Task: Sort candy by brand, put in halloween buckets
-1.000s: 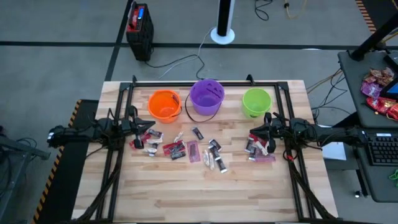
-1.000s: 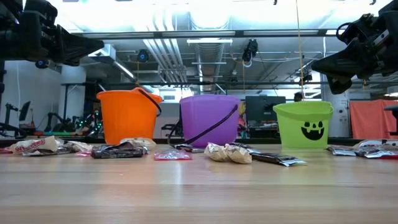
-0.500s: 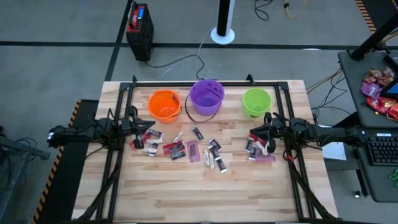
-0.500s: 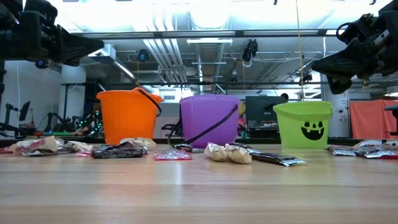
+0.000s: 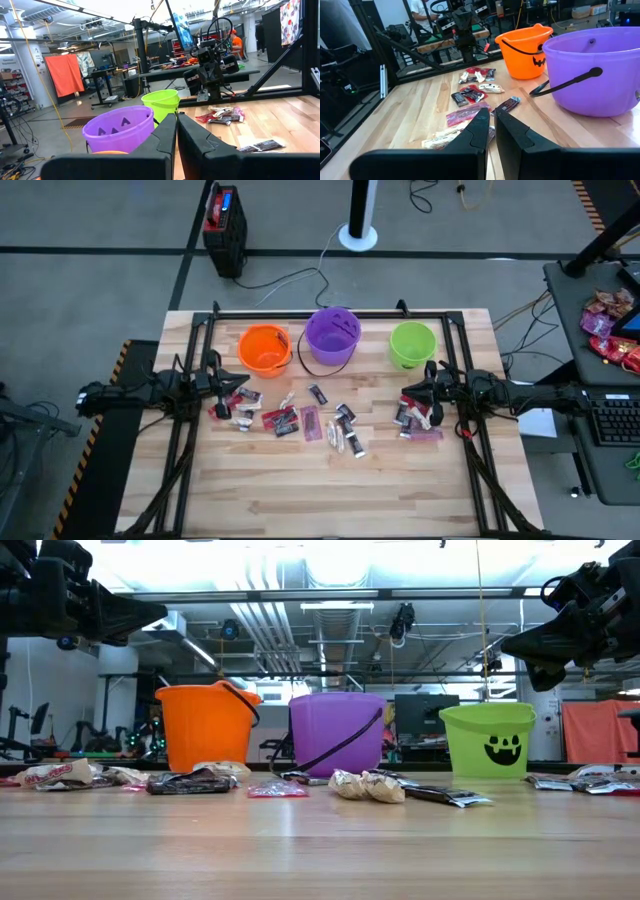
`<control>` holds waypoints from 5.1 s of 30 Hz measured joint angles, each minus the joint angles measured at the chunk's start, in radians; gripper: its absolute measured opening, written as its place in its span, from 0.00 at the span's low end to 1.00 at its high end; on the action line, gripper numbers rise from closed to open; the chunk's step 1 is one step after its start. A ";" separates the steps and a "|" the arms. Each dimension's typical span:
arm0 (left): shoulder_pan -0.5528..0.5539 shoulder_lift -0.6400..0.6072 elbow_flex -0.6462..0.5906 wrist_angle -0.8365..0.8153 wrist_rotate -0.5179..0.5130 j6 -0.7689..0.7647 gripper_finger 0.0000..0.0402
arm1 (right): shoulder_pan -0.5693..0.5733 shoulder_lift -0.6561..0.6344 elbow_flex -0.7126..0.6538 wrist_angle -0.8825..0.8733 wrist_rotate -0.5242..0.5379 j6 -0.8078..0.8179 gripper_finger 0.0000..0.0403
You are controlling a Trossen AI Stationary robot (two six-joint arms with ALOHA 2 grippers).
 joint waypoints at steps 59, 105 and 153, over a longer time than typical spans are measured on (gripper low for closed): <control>0.002 0.567 0.467 -0.269 -0.219 -0.280 0.00 | 0.000 1.118 0.842 -0.499 0.053 0.074 0.06; 0.003 0.729 0.510 -0.193 -0.263 -0.126 0.00 | 0.091 1.666 1.014 -0.343 0.157 0.111 0.07; -0.017 1.017 0.600 0.115 -0.261 -0.381 0.00 | 0.164 1.093 0.987 -0.538 0.459 -0.064 0.05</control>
